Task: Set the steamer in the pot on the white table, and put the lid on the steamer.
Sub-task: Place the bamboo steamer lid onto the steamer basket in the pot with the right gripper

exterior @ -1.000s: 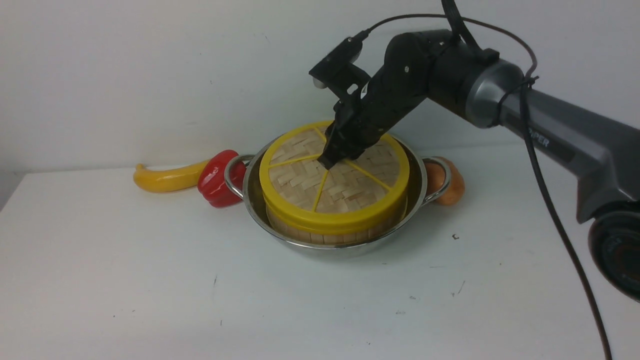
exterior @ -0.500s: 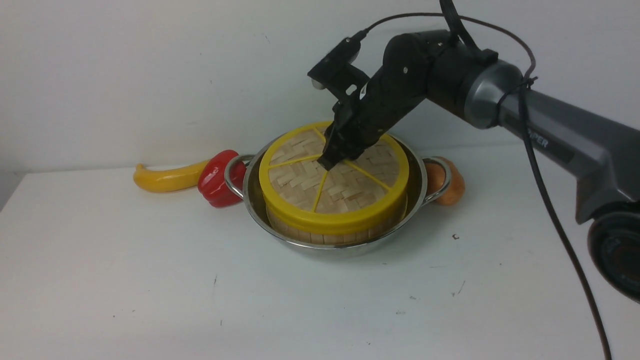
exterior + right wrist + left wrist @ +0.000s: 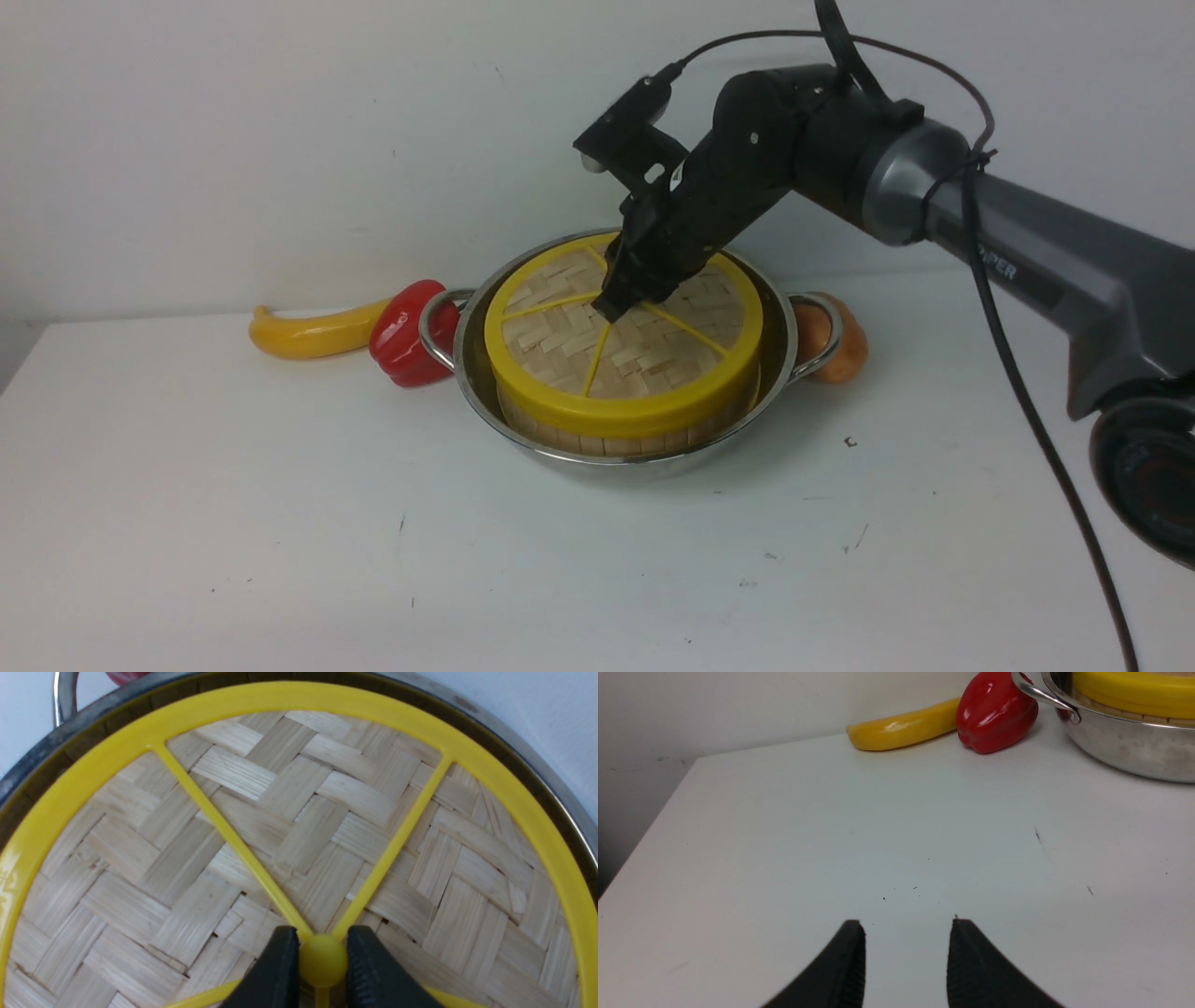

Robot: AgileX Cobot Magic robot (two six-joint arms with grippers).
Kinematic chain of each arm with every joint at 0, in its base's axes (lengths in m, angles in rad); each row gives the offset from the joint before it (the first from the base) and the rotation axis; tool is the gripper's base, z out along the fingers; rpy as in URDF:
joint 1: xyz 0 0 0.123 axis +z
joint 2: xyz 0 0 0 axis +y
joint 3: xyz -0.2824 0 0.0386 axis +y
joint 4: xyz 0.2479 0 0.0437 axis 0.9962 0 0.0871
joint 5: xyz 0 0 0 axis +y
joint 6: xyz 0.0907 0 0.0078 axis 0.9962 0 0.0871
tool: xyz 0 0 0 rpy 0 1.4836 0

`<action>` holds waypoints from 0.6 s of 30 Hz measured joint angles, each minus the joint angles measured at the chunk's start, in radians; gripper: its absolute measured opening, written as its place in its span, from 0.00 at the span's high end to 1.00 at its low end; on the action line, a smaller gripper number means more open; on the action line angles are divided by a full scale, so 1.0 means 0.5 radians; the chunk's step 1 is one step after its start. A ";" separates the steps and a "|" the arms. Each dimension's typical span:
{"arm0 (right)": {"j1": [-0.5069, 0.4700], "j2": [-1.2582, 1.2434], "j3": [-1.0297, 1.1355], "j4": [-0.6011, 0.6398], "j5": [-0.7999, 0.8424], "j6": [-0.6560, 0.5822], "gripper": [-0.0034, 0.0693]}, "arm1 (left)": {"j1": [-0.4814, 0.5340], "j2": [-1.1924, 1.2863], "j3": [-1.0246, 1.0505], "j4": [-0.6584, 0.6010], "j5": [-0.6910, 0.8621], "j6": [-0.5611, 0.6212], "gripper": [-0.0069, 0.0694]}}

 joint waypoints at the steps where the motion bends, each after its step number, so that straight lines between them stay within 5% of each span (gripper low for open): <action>1: 0.000 0.000 0.000 0.000 0.000 0.000 0.76 | 0.000 0.000 0.000 0.000 0.000 0.000 0.59; 8: 0.000 -0.004 -0.002 -0.011 0.000 -0.007 0.72 | 0.000 0.000 0.000 0.000 0.000 0.000 0.59; 18: 0.000 -0.257 -0.002 -0.161 0.085 0.100 0.27 | 0.000 0.000 0.000 0.000 0.000 0.000 0.59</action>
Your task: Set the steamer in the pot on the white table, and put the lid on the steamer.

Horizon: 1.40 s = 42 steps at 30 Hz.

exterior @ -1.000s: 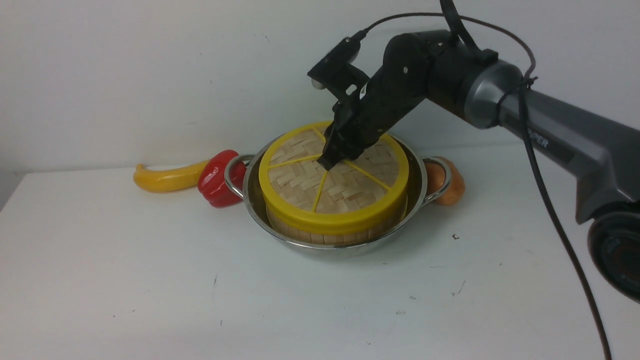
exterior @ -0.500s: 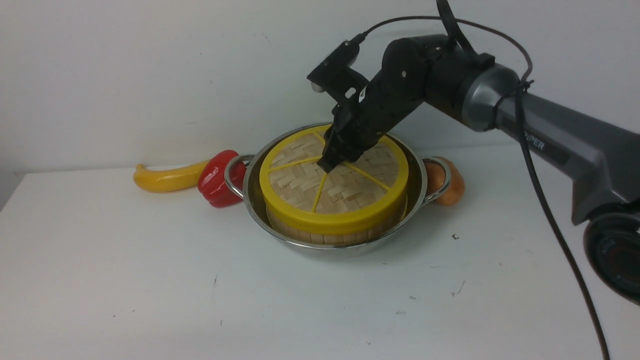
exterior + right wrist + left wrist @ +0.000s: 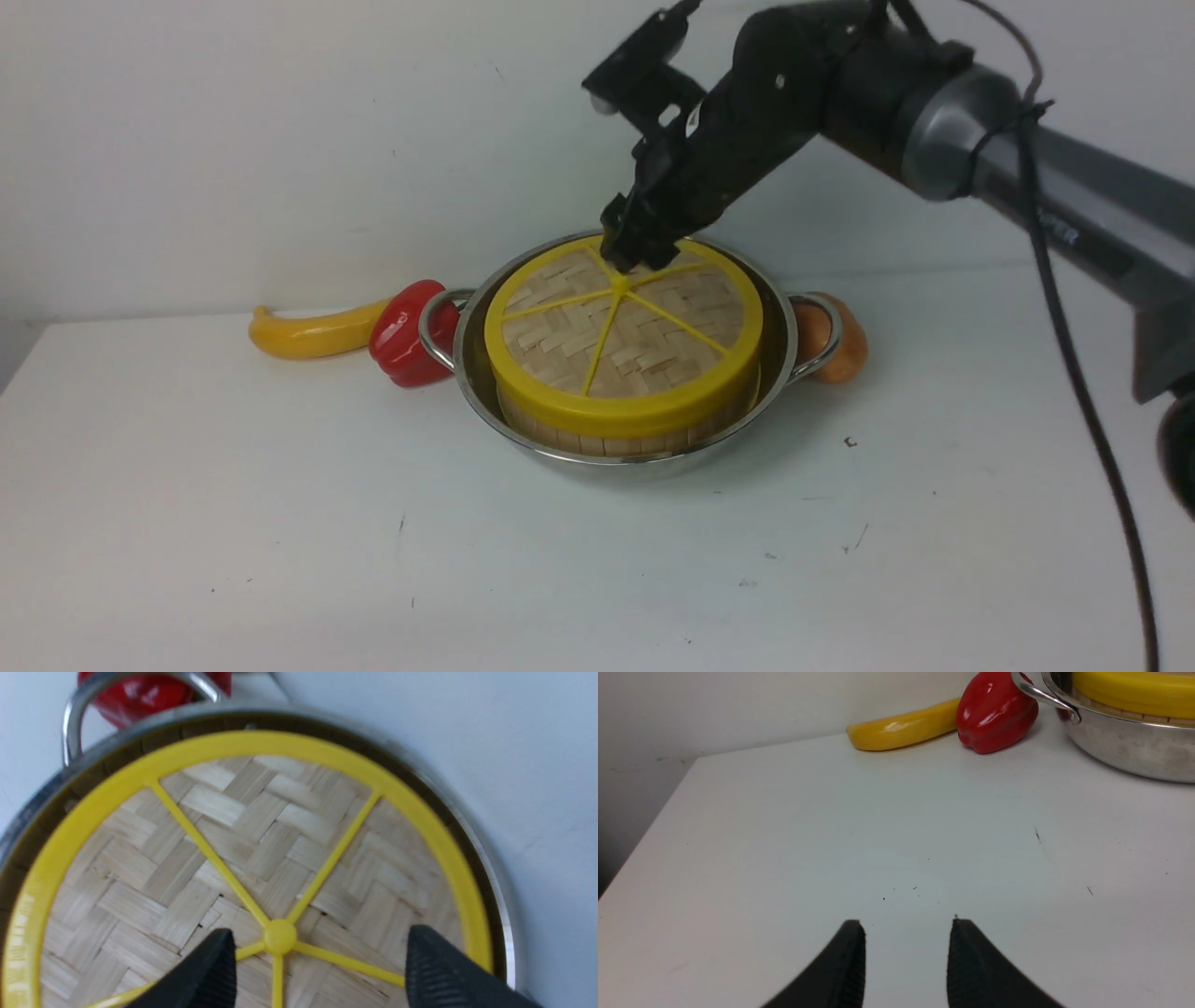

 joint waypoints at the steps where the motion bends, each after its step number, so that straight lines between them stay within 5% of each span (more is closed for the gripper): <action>1: 0.000 -0.010 0.000 -0.005 0.000 0.005 0.27 | 0.000 0.000 0.000 0.000 0.000 0.000 0.59; 10: 0.000 -0.438 0.000 -0.218 0.213 0.229 0.32 | 0.000 0.000 0.000 0.000 0.000 0.000 0.59; 22: 0.000 -0.846 0.000 -0.077 0.382 0.561 0.93 | 0.000 0.000 0.000 0.000 0.000 0.000 0.59; 33: 0.000 -0.853 0.000 0.013 -0.067 0.568 0.95 | 0.000 0.000 0.000 0.000 0.000 0.000 0.59; 42: 0.000 -0.888 0.035 0.020 -0.106 0.568 0.93 | 0.000 0.000 0.000 0.000 0.000 0.000 0.59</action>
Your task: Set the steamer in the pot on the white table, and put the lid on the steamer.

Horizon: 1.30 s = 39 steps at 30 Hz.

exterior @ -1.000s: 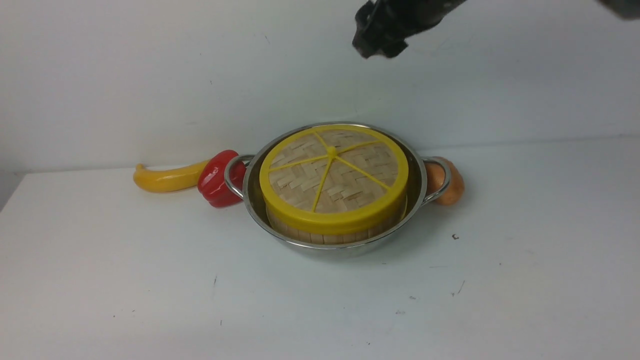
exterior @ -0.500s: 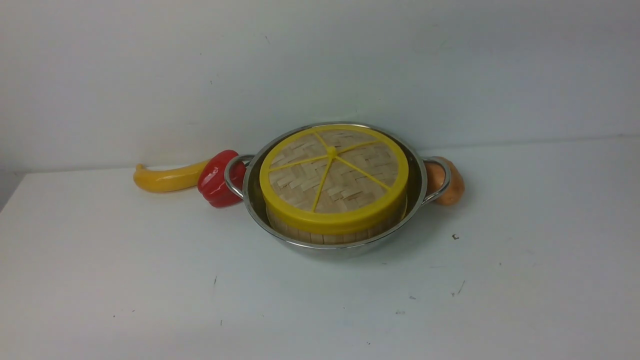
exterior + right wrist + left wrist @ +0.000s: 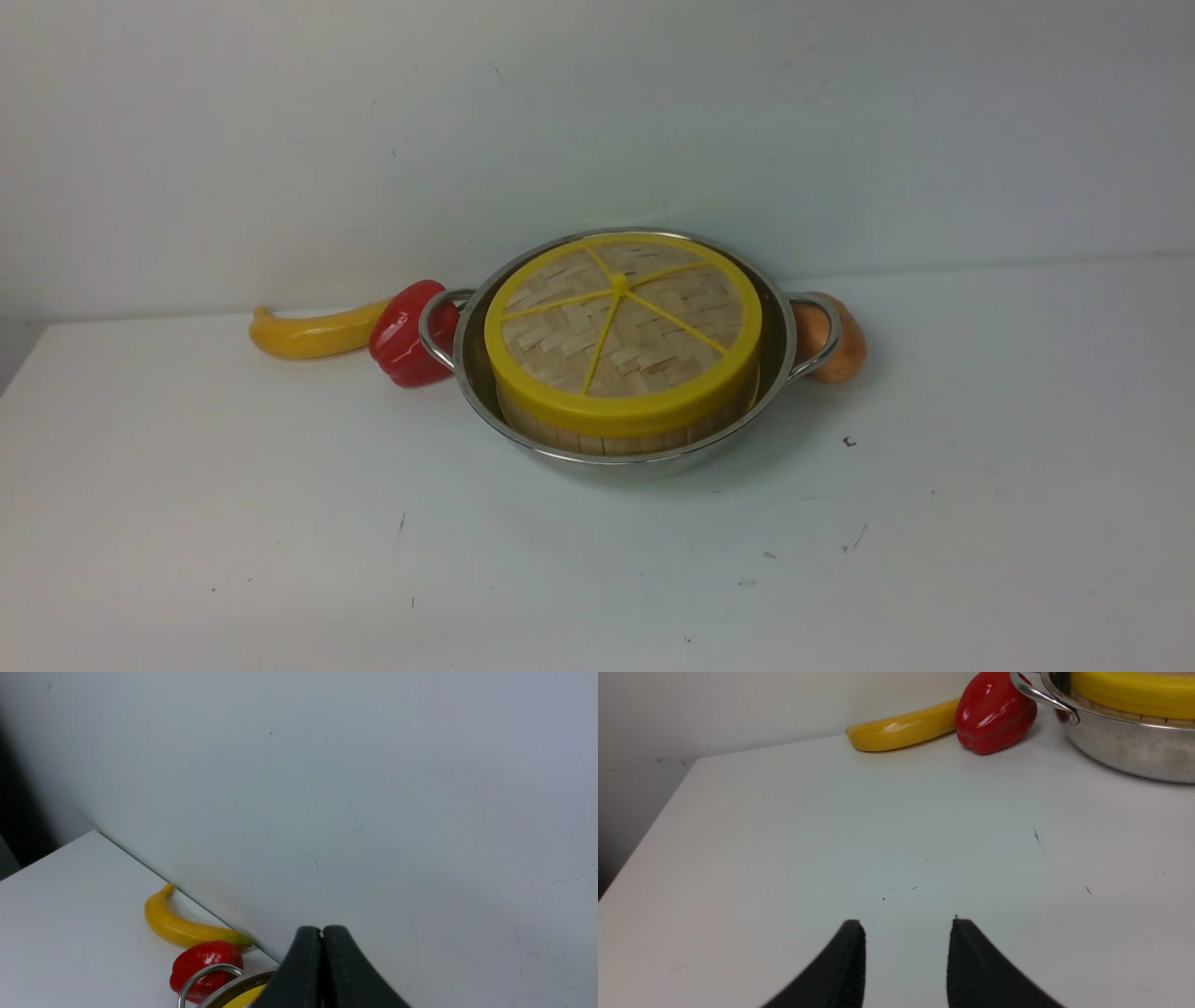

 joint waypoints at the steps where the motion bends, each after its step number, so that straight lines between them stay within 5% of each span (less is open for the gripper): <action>1: 0.000 -0.046 0.044 0.000 0.000 0.000 0.92 | 0.000 0.000 0.000 0.000 0.000 0.000 0.59; 9: -0.113 -0.859 0.924 -0.122 -0.138 0.004 0.88 | 0.000 0.000 0.000 0.000 0.000 0.000 0.59; 19: -0.895 -1.755 2.017 -0.051 -0.284 0.211 0.84 | 0.000 0.000 0.000 0.000 0.000 0.000 0.59; 25: -1.379 -2.289 2.704 -0.049 -0.710 0.255 0.82 | 0.000 0.000 0.000 0.000 0.000 0.000 0.59; 32: -1.380 -2.858 3.458 -0.171 -1.261 0.255 0.79 | 0.000 0.000 0.000 0.000 0.000 0.000 0.59; 39: -1.287 -3.367 4.005 -0.207 -1.399 0.255 0.75 | 0.000 0.000 0.000 0.000 0.000 0.000 0.59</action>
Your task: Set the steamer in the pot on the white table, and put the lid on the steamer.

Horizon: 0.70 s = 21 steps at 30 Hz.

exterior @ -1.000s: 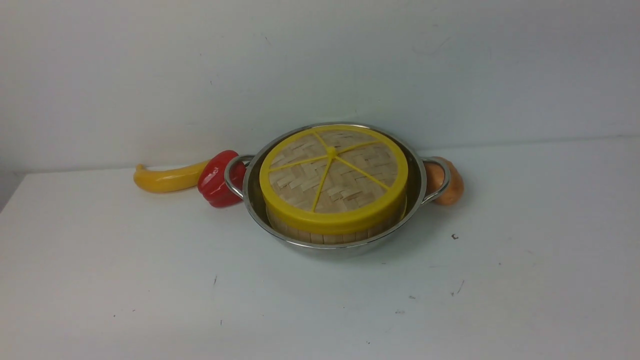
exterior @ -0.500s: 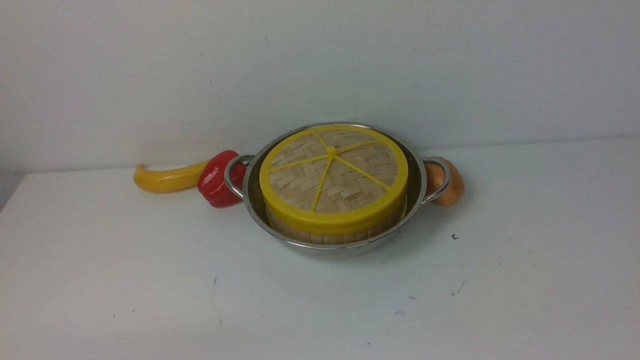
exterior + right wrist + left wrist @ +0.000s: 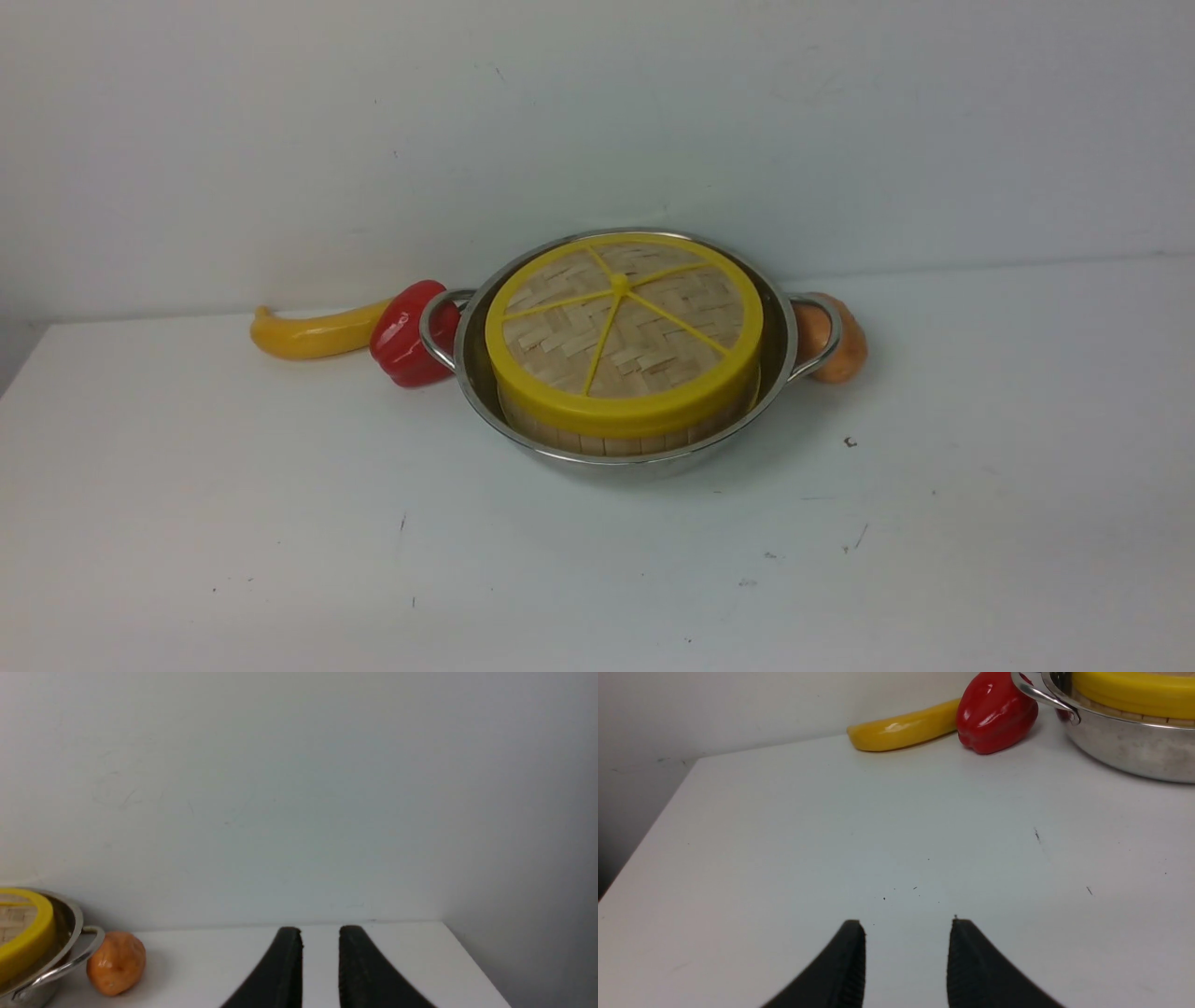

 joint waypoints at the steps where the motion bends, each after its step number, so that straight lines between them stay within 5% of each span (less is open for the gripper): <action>1: 0.029 -0.088 0.094 -0.004 -0.025 0.000 0.75 | 0.000 0.000 0.000 0.000 0.000 0.000 0.59; 21: 0.230 -0.245 0.409 -0.051 0.144 0.013 0.68 | 0.000 -0.002 0.000 0.000 0.000 0.000 0.59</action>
